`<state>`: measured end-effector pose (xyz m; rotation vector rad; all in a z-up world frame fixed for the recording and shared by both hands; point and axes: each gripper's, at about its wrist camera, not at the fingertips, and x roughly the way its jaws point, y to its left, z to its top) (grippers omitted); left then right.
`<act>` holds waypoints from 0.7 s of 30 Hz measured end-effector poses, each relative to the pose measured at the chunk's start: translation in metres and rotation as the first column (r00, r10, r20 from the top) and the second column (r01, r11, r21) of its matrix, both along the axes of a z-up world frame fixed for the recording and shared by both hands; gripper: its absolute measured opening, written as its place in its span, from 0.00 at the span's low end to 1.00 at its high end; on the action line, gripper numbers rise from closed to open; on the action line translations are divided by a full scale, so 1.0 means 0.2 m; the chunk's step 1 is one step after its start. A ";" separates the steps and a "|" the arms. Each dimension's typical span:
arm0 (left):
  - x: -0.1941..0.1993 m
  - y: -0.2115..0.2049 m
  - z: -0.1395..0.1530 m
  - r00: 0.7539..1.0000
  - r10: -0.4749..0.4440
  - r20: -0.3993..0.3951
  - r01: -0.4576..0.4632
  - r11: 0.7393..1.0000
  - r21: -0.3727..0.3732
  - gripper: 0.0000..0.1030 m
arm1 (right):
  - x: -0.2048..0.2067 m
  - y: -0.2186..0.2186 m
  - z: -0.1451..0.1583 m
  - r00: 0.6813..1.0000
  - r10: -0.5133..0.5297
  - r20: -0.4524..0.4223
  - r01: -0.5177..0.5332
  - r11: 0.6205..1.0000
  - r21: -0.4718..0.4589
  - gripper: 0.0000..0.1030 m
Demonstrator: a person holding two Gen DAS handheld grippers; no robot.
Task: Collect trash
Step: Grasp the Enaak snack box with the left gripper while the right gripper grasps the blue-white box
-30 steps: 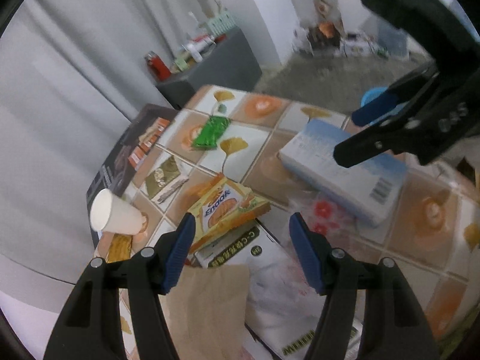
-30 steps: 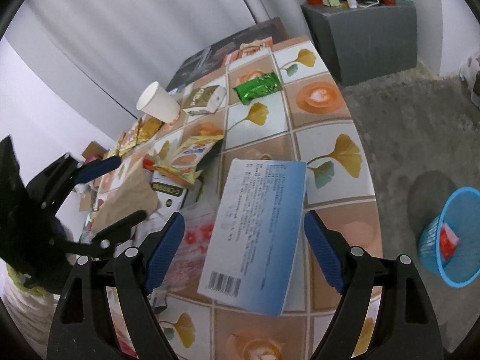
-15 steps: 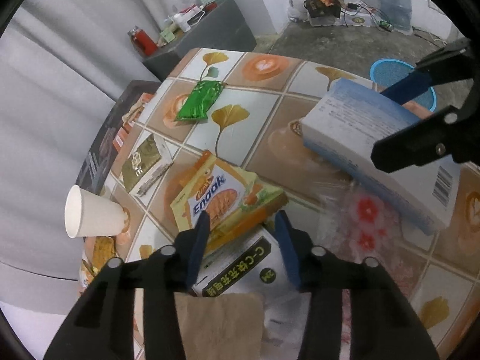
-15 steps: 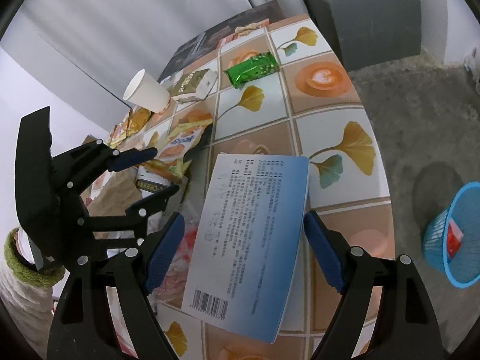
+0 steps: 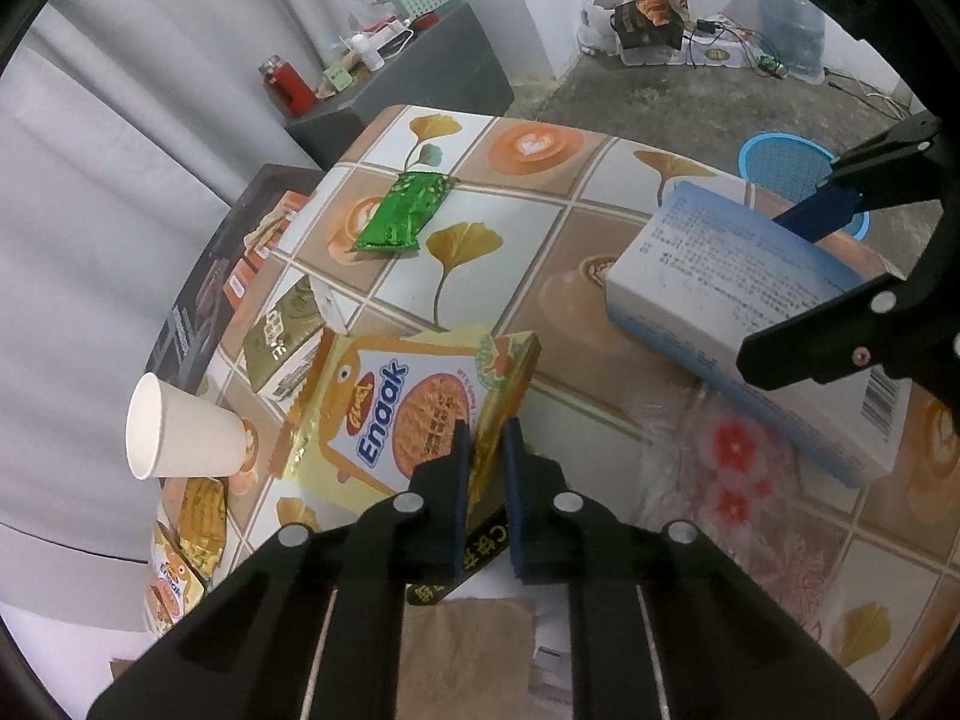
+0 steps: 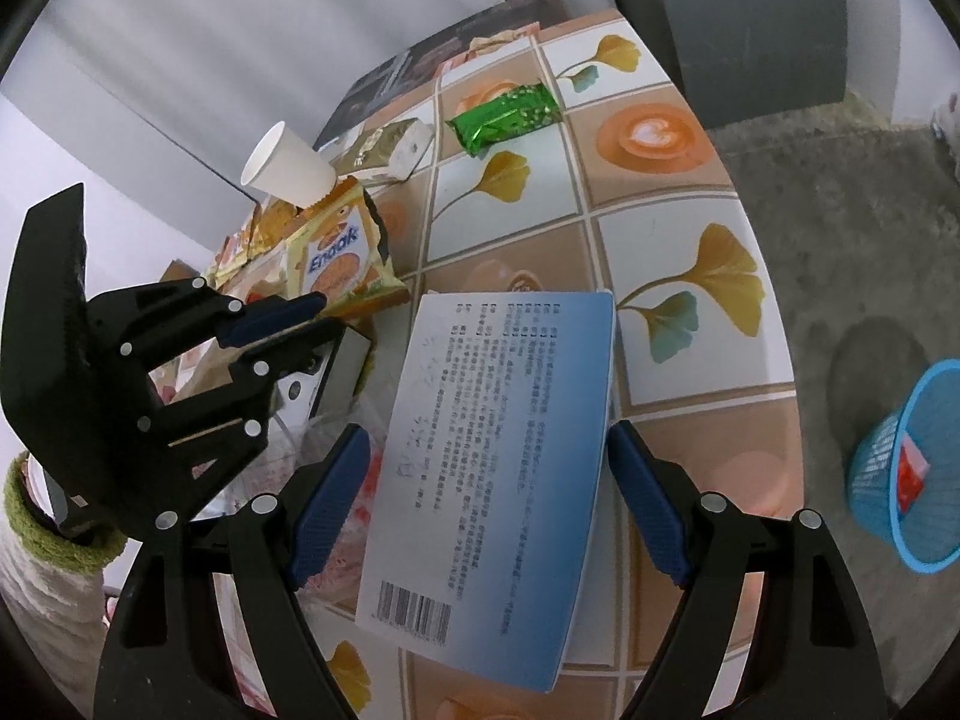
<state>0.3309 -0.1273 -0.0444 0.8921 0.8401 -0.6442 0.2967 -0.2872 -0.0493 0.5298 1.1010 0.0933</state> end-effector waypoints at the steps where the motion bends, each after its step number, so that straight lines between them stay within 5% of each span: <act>1: 0.00 0.00 0.00 1.000 0.000 0.000 0.000 1.000 -0.003 0.08 | 0.00 0.00 0.00 1.000 -0.002 -0.002 0.002 1.000 0.006 0.71; 8: -0.01 0.01 0.04 1.000 0.004 0.019 -0.003 1.000 -0.027 0.06 | -0.01 -0.01 -0.01 1.000 -0.013 0.001 0.013 1.000 0.023 0.69; 10: -0.01 0.02 0.06 1.000 0.006 0.021 -0.006 0.999 -0.038 0.06 | -0.01 -0.02 -0.01 1.000 -0.018 -0.001 0.018 0.999 0.030 0.56; 15: -0.02 0.02 0.10 0.999 0.008 0.035 -0.006 0.999 -0.054 0.06 | -0.01 -0.04 -0.01 0.999 -0.028 -0.016 0.029 0.998 0.062 0.54; 21: -0.03 0.03 0.12 0.999 0.011 0.046 -0.008 0.998 -0.060 0.06 | 0.01 0.01 0.00 1.000 -0.020 -0.018 0.021 1.000 0.017 0.73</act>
